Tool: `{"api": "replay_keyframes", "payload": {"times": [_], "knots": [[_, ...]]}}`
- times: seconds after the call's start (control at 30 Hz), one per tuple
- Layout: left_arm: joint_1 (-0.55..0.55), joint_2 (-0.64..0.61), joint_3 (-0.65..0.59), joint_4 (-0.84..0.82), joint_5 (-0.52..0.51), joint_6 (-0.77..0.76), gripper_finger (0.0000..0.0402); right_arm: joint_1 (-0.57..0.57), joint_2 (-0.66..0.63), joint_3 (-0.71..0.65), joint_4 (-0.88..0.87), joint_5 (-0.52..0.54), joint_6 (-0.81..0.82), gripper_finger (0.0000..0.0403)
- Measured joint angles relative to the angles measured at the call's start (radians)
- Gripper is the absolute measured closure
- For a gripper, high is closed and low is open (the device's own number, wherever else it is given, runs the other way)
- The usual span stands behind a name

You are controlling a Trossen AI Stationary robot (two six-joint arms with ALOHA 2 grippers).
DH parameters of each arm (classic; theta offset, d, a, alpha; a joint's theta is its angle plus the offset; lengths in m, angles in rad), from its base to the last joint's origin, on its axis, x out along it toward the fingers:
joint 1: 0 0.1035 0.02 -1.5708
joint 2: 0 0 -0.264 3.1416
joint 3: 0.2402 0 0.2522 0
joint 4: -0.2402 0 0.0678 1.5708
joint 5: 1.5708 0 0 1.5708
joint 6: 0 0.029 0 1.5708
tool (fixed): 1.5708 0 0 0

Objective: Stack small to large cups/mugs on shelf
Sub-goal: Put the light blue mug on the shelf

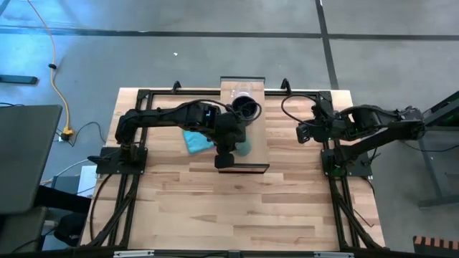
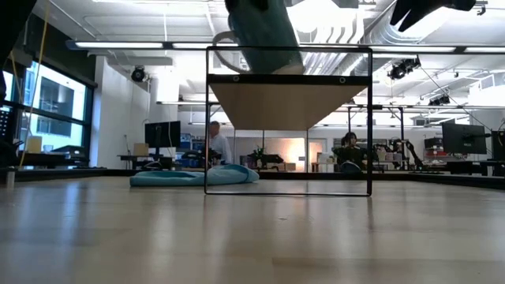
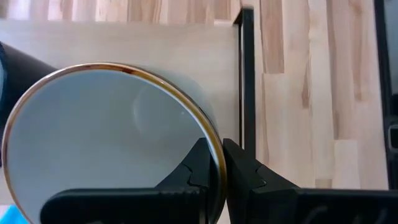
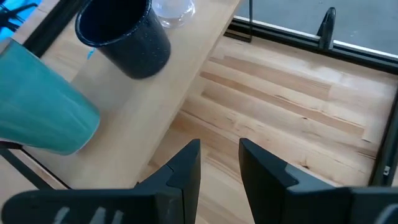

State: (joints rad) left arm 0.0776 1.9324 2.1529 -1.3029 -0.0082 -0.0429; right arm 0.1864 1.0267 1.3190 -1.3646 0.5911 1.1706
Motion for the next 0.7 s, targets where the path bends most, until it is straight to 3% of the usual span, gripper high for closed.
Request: {"api": "replay_keyframes", "payload": {"times": [0.7], "knots": [[0.0,0.024,0.0,0.012,0.023,0.021,0.0394,0.0,0.0,0.0,0.004,0.0,0.0,0.0302]]}}
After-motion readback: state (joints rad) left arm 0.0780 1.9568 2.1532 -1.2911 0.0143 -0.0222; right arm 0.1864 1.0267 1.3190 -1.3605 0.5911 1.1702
